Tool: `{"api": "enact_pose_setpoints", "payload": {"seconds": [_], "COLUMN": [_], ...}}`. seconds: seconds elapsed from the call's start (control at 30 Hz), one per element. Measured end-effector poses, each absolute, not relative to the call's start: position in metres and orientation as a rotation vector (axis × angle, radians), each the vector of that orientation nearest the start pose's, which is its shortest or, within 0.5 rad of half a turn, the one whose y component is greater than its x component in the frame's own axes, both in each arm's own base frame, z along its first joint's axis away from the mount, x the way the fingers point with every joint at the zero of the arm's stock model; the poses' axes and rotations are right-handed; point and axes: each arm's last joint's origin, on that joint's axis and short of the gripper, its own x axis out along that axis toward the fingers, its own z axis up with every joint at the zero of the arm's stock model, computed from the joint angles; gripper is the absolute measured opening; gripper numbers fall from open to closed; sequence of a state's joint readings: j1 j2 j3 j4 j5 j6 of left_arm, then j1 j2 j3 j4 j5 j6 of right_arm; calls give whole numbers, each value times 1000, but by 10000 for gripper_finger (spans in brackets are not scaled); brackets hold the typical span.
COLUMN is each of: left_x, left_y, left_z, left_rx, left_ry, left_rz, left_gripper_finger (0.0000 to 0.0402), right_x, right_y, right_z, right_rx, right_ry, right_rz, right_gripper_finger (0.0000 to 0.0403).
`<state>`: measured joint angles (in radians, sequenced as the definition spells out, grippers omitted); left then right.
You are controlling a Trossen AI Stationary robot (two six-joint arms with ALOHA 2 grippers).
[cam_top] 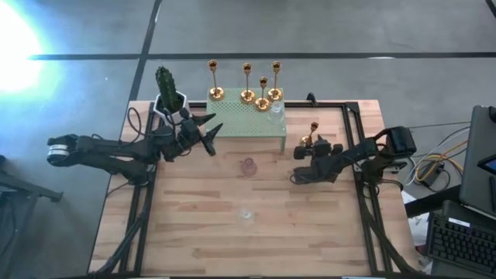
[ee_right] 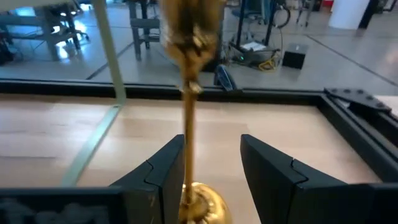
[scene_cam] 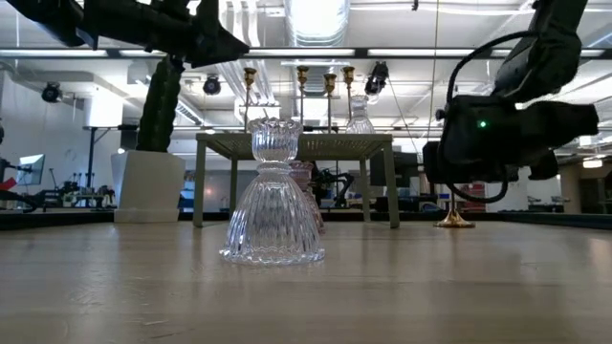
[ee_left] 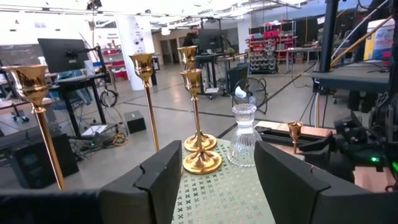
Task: Pick & Place candle stick holders
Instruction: Put the gold candle holder on the shelf
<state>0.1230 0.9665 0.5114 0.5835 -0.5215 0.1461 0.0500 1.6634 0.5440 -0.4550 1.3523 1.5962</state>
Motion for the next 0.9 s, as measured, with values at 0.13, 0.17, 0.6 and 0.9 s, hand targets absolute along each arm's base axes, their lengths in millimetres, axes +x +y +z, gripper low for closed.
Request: {"api": "enact_pose_setpoints", "payload": {"seconds": [0.13,0.17,0.6,0.9], "left_x": [205,205,205,205], "left_y": [40,40,40,40], "left_z": [276,276,276,276], "left_rx": [115,112,109,109], "left_ry": [-72,-73,-74,-74], "left_rz": [651,651,651,651], "left_gripper_finger": [207,207,207,207], "right_x": [209,211,222,220], "right_y": [-18,-18,-48,-59], "right_z": [93,92,94,94], "right_rx": [224,230,199,202], "right_ry": [147,152,177,172], "right_rz": [-1491,-1479,-1536,-1583], "right_gripper_finger": [148,148,148,104]}}
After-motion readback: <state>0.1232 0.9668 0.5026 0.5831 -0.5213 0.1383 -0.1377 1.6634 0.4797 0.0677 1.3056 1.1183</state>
